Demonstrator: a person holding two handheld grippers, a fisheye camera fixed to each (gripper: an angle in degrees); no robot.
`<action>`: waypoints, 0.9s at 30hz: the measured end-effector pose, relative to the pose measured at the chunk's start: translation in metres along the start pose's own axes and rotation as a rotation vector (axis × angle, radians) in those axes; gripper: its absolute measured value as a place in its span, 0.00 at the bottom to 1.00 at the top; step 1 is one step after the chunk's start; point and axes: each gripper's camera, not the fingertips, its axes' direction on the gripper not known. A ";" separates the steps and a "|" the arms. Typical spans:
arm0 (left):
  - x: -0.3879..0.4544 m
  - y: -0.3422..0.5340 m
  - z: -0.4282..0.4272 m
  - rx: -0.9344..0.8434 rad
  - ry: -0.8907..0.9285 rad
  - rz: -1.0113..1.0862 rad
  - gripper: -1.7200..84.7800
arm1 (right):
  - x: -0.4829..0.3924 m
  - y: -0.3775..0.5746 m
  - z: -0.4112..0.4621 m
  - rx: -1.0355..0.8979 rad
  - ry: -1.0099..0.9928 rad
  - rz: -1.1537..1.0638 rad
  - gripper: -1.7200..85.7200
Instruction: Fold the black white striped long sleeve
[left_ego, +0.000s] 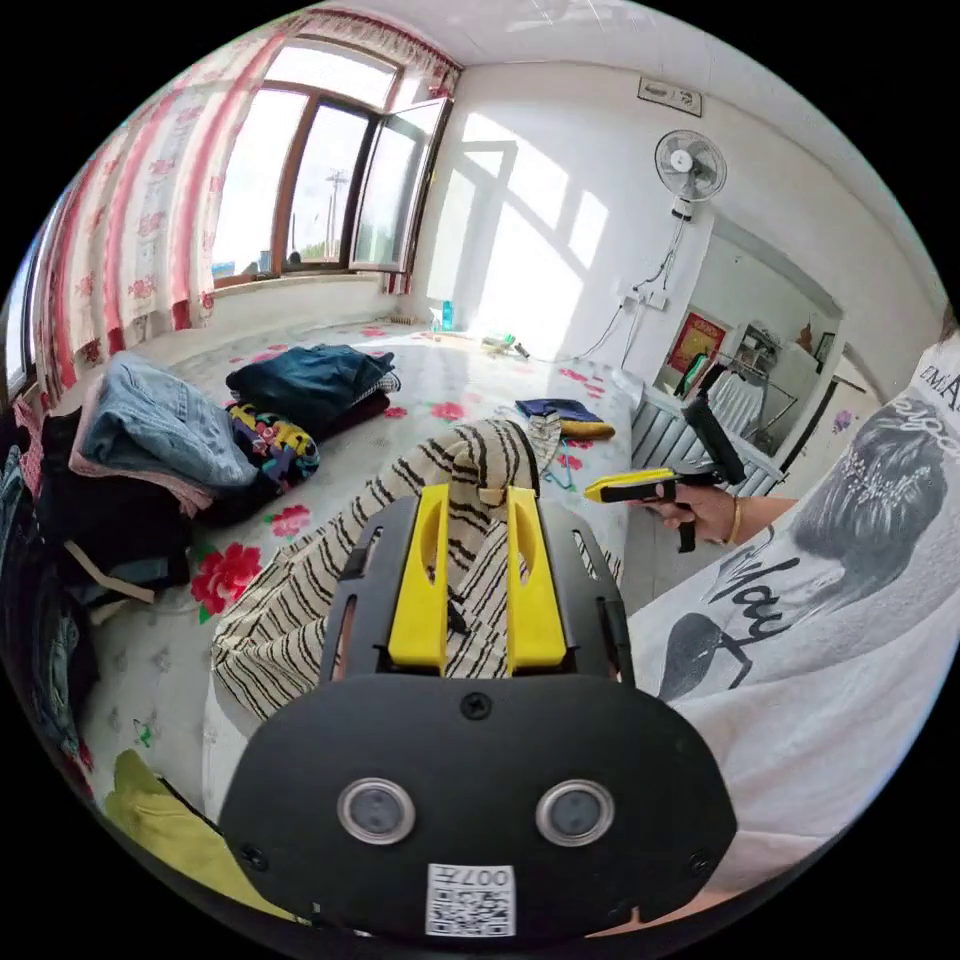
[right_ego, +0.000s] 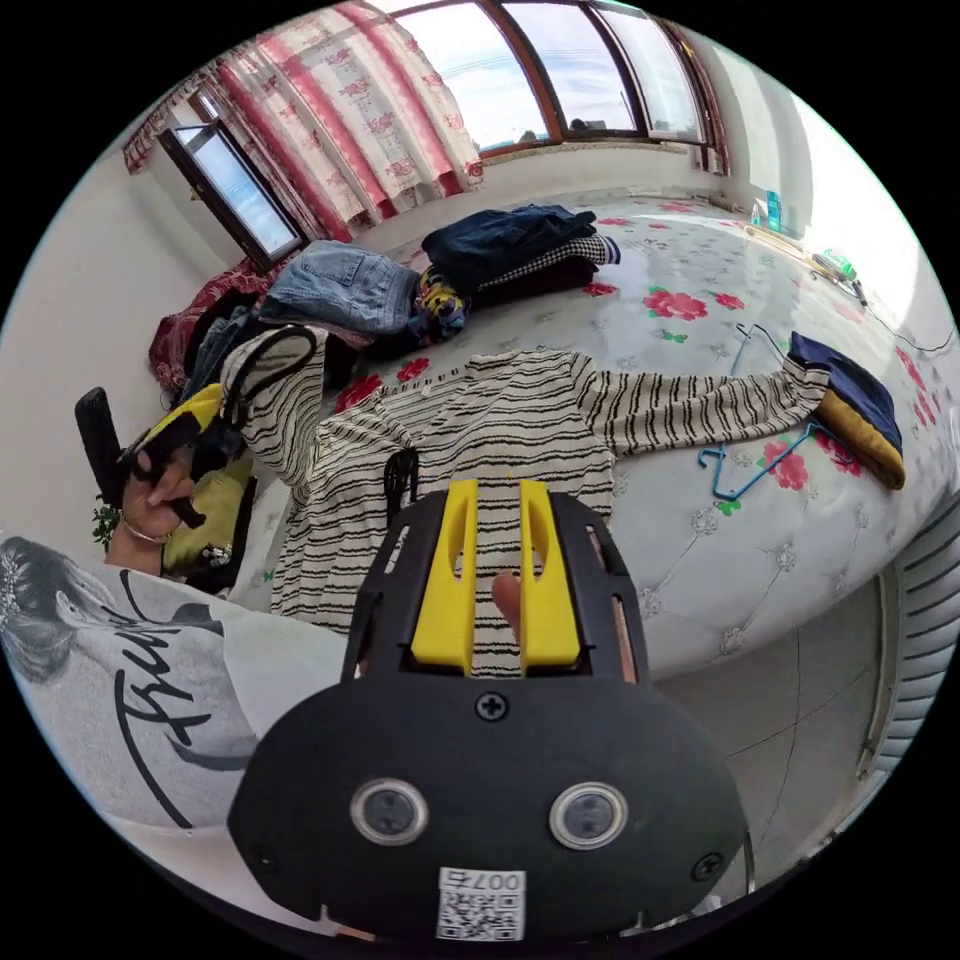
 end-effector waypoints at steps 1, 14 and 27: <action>0.005 0.004 0.016 -0.061 -0.021 0.000 0.12 | 0.004 0.003 0.000 -0.008 0.004 0.016 0.08; -0.041 0.112 0.117 -0.632 -0.407 -0.341 0.11 | -0.013 -0.017 0.103 -0.252 -0.017 -0.097 0.07; -0.091 0.128 0.167 -0.689 -0.446 -0.506 0.10 | -0.069 -0.094 0.060 -0.071 0.030 -0.341 0.02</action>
